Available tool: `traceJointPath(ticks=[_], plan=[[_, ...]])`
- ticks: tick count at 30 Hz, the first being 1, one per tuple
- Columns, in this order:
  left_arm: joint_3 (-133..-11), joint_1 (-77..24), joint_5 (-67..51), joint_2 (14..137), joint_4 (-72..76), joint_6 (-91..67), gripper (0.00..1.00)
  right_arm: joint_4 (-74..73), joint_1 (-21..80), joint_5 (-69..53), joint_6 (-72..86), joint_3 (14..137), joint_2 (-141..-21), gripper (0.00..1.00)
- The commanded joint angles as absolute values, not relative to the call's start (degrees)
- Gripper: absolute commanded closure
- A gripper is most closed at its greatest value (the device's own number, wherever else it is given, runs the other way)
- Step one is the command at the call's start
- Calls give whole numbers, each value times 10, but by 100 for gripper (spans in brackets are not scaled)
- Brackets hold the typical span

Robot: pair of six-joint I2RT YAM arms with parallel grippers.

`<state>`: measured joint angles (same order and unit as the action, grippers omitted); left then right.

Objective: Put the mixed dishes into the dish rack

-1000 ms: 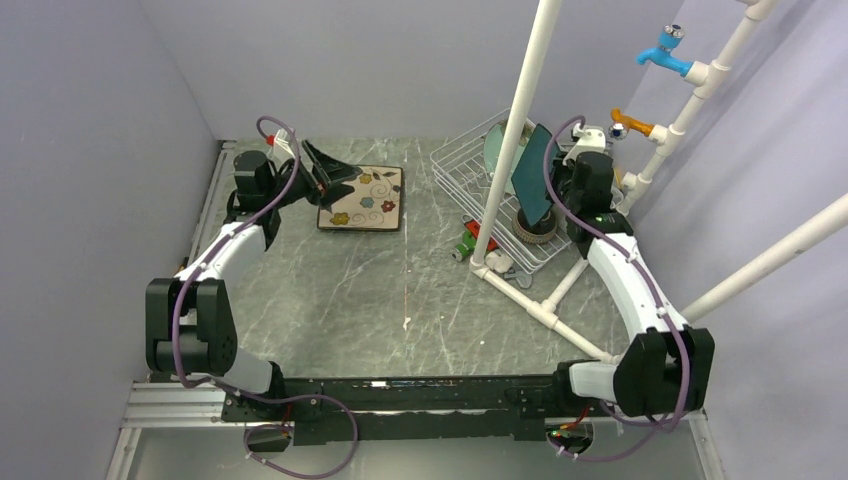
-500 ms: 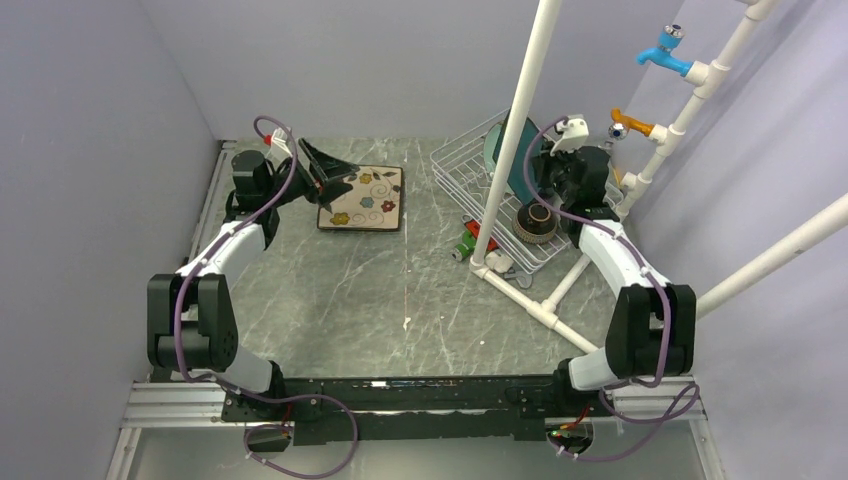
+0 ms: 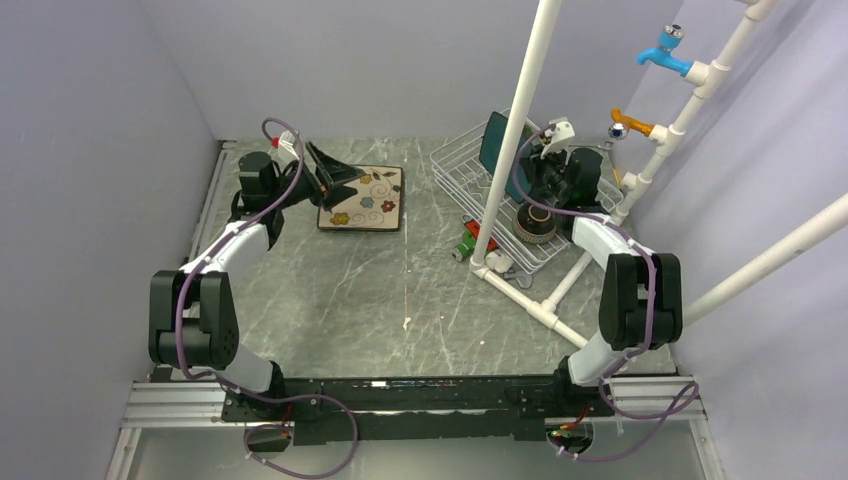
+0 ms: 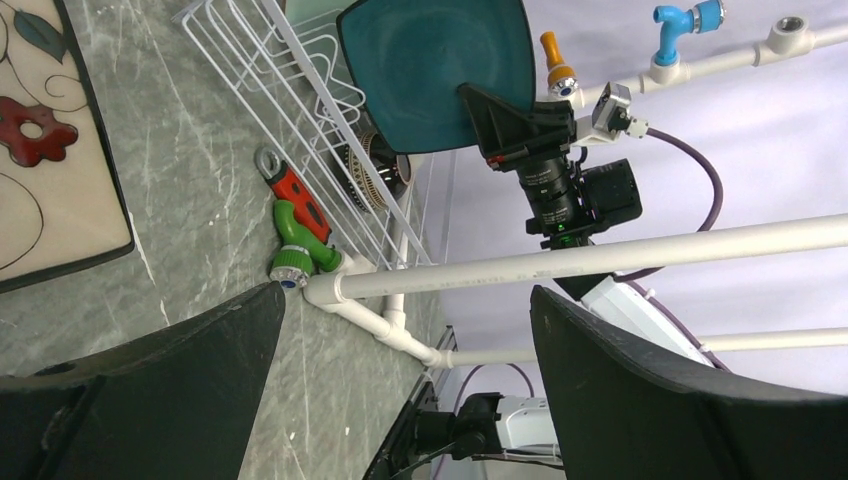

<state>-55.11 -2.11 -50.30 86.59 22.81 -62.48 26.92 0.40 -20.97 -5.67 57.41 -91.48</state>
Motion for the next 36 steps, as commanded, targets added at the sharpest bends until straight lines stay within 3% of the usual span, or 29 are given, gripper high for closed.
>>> traceJointPath(ticks=[1,34,36], plan=[[-558,-23,-515,872,250,-622,2,420,3,-261,-78,599,-917,100],[-563,-24,-521,879,247,-621,2,510,-3,-284,-48,592,-1056,100],[-561,-23,-522,879,249,-623,2,511,-3,-281,-47,592,-1059,96]])
